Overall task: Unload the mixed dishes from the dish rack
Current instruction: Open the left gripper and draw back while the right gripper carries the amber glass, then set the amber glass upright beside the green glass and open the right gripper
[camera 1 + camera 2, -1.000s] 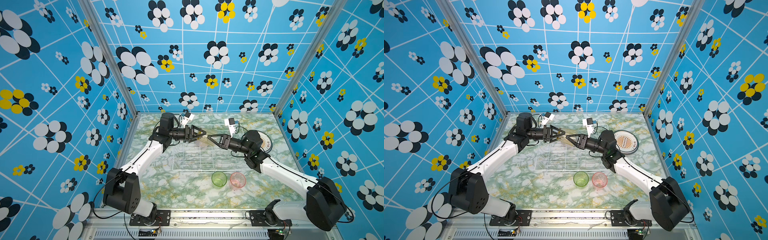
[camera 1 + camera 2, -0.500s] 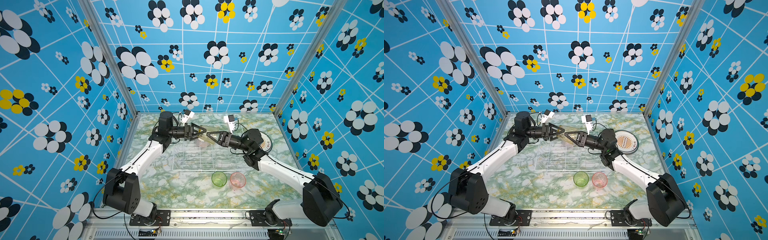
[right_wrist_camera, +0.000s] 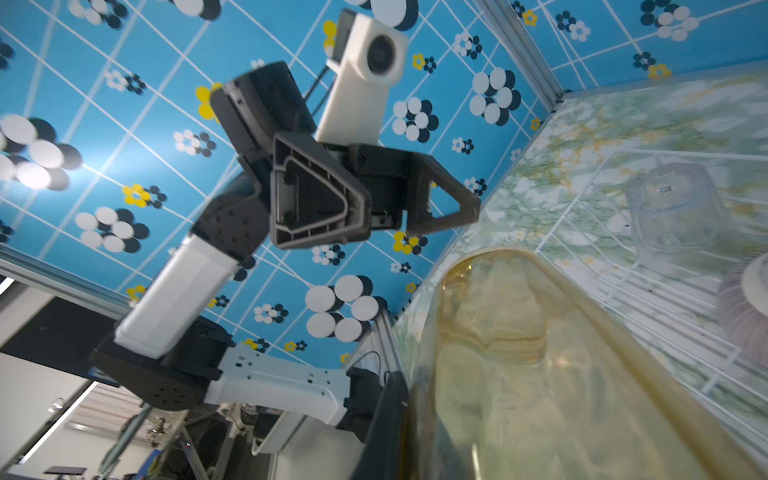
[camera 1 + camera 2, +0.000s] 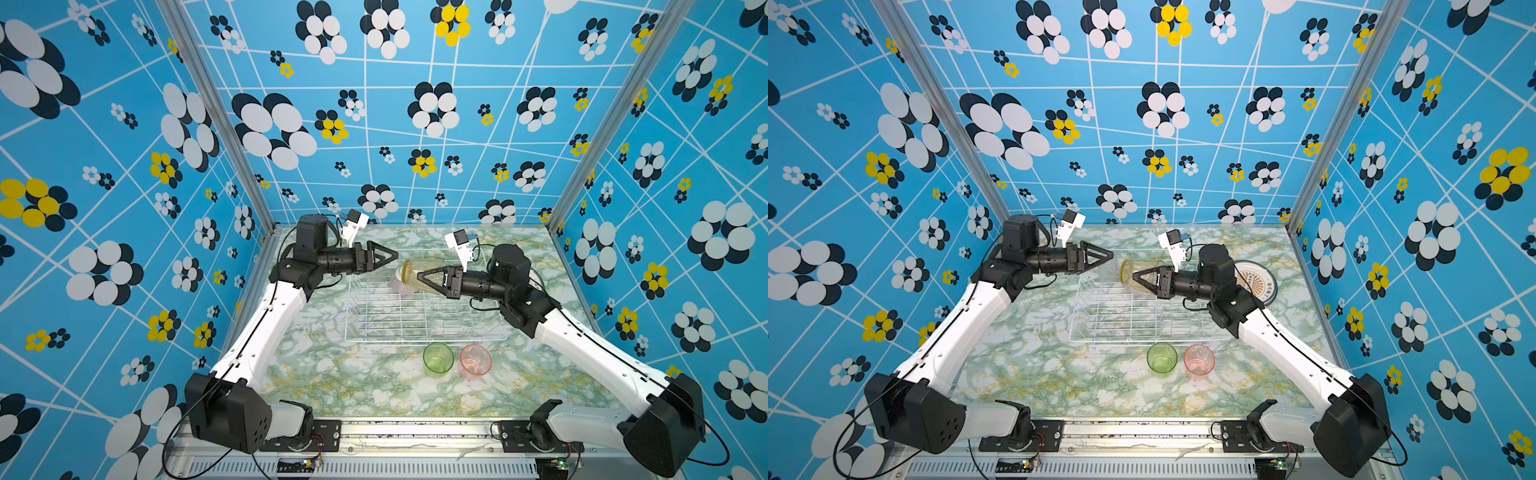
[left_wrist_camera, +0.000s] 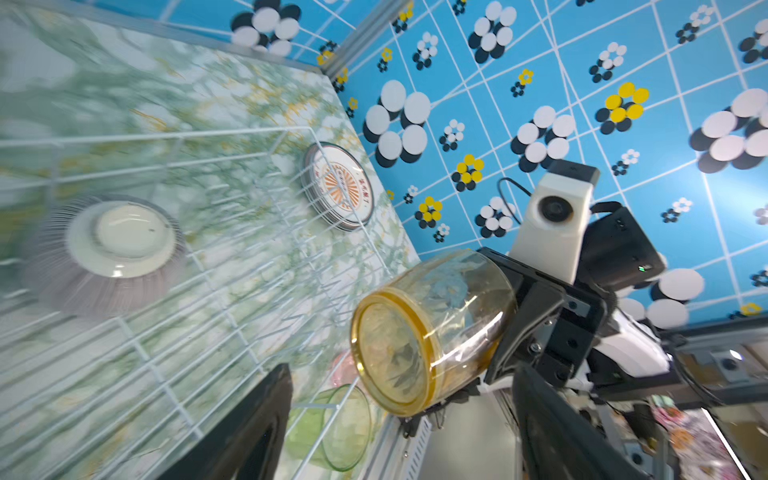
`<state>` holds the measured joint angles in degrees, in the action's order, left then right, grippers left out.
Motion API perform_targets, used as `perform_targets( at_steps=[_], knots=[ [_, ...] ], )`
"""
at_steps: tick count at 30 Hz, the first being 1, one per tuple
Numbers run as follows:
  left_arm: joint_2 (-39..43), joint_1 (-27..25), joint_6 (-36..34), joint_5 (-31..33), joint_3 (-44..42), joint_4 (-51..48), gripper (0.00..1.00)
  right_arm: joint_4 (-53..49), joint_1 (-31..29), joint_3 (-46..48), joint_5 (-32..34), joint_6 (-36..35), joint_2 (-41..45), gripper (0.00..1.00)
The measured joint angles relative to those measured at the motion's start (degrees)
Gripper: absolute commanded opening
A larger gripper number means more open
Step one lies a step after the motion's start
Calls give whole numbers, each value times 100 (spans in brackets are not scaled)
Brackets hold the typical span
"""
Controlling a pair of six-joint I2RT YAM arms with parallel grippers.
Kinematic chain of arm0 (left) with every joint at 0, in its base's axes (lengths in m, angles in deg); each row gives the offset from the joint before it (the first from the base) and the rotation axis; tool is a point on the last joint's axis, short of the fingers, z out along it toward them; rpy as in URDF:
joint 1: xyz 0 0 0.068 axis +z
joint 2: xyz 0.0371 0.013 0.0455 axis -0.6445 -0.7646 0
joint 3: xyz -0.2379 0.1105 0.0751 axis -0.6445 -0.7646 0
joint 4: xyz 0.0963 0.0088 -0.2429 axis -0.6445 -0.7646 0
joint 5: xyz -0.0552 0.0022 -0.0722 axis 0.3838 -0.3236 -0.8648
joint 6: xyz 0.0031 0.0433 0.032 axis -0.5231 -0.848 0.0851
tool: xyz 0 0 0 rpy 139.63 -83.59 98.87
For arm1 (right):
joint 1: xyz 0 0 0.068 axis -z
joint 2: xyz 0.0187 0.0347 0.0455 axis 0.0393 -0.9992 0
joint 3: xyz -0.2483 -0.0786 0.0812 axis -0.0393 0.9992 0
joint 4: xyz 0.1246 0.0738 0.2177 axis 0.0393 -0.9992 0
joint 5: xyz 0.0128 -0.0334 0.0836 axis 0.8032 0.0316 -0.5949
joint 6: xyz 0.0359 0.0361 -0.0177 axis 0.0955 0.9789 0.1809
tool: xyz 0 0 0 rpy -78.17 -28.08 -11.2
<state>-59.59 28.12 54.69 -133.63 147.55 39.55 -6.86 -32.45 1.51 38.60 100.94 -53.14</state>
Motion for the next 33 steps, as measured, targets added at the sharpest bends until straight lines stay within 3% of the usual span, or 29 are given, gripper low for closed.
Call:
perform_targets(
  at_steps=[6, 10, 15, 22, 33],
  knots=[
    [286, 181, -879, 1215, 361, -1360, 85, -2909, -1344, -1305, 1182, -1694, -107, 0],
    [225, 188, -1141, 1480, 369, -1823, 84, -4068, -2238, -1731, 1821, -2326, -518, 0],
    [205, 188, -1294, 1622, 378, -2052, 85, -4992, -2883, -1849, 2262, -2728, -1294, 0],
    [210, 186, -1523, 1961, 439, -2302, 87, -5683, -3309, -2306, 2533, -3097, -2398, 0],
    [319, 59, -1823, 2546, 431, -2461, 88, -6339, -3381, -2822, 2999, -3477, -3626, 0]
  ],
)
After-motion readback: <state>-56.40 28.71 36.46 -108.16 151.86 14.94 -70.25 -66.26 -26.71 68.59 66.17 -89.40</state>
